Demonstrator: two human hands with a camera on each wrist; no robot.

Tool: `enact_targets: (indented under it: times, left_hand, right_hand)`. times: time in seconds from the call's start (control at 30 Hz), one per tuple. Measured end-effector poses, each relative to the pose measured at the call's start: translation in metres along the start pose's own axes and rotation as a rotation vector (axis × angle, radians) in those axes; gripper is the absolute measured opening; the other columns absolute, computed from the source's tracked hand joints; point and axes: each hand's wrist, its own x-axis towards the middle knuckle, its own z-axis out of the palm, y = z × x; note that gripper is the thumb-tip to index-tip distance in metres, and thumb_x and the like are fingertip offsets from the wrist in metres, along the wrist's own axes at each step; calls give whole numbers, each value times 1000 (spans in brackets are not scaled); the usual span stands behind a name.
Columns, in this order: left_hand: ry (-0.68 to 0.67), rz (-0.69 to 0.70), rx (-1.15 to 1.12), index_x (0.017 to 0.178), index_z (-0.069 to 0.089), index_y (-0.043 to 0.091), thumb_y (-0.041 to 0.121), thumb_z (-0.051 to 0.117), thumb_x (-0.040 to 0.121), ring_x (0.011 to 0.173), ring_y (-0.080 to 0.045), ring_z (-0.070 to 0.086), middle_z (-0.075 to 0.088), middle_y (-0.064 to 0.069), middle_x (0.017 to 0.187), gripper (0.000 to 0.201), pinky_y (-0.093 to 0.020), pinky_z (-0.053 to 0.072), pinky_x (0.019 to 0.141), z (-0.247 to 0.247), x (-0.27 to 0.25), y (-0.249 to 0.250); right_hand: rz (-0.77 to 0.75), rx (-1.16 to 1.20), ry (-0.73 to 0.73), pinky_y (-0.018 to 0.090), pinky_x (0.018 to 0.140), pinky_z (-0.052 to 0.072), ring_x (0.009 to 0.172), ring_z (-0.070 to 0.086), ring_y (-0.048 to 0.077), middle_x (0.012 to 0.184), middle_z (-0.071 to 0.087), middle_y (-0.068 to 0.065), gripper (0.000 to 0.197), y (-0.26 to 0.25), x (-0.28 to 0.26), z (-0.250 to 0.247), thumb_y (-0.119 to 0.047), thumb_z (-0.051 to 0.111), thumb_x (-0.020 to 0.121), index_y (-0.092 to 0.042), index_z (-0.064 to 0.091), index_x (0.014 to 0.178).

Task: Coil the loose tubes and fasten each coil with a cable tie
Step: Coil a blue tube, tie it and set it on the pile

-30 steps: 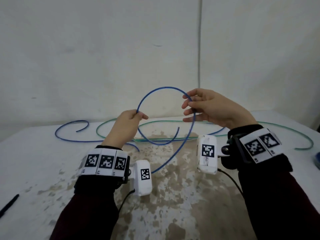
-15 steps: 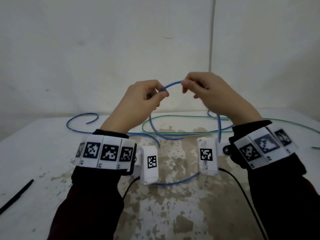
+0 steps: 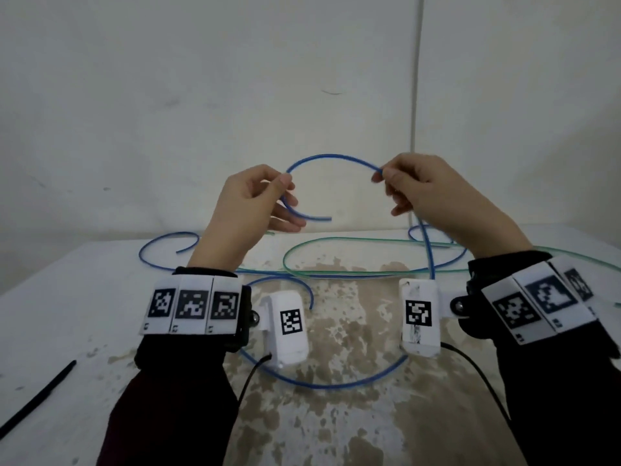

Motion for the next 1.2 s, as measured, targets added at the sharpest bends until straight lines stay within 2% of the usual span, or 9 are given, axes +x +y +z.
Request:
enact_targets:
  times: [0.17,0.27,0.43,0.57,0.73,0.9,1.0,1.1,1.2]
  left_hand:
    - [76,-33,-429,87,52,4,16,49,98,75,-30,73,56,-10,80,16,-25,58,69,16,-2,9]
    - [22,-21,-499,87,49,5,17,49,98,80,-31,73,58,-9,80,16,-23,56,68,27,-4,12]
    - [-26,-5,-276,80,56,7,17,56,94,69,-17,68,60,-5,76,17,-23,51,52,34,-7,10]
    - [-117,-14,-229,80,61,10,11,55,93,65,-14,56,59,-2,71,14,-23,48,58,32,-6,11]
    - [-172,-19,-238,85,59,5,16,55,93,54,-16,47,49,-4,60,15,-23,46,60,38,-7,13]
    - [-244,-5,-167,92,57,3,18,55,94,55,-16,45,45,-6,62,15,-25,48,58,41,-9,8]
    - [-291,49,-128,83,53,8,15,48,98,52,-15,44,49,-5,62,18,-26,45,57,39,-10,10]
    - [-203,112,-32,75,45,10,14,43,100,53,-16,41,42,-3,59,26,-18,41,53,37,-7,10]
    - [-127,162,55,76,40,9,16,40,102,58,-18,38,36,-3,63,26,-16,39,52,37,-4,7]
  right_hand:
    - [70,251,-144,32,71,59,61,54,9,77,60,5,21,-7,-5,13,-10,46,99,-7,66,104]
    - [90,424,-120,27,67,57,61,56,9,77,61,5,19,-12,-6,19,-13,51,97,-8,68,104]
    - [91,593,-33,21,64,53,61,56,7,70,58,-2,20,-19,-6,15,-17,49,98,-11,67,91]
    - [81,551,-121,21,65,52,69,60,9,72,62,-3,27,-24,-7,15,-21,39,102,-14,57,83]
    - [106,526,-196,22,60,49,52,40,10,53,42,-7,14,-26,-10,27,-18,37,103,-8,46,99]
    - [102,364,-226,22,61,47,52,39,9,51,39,-10,13,-29,-13,29,-22,37,103,-12,40,110]
    - [87,376,-285,26,65,52,58,45,12,57,46,-4,16,-30,-16,25,-23,38,102,-10,42,111]
    - [118,425,-277,37,75,59,68,59,15,67,61,5,21,-30,-15,20,-23,38,102,-6,49,108]
    - [149,443,-286,34,73,59,76,67,17,78,70,10,29,-29,-15,18,-21,35,103,-3,57,99]
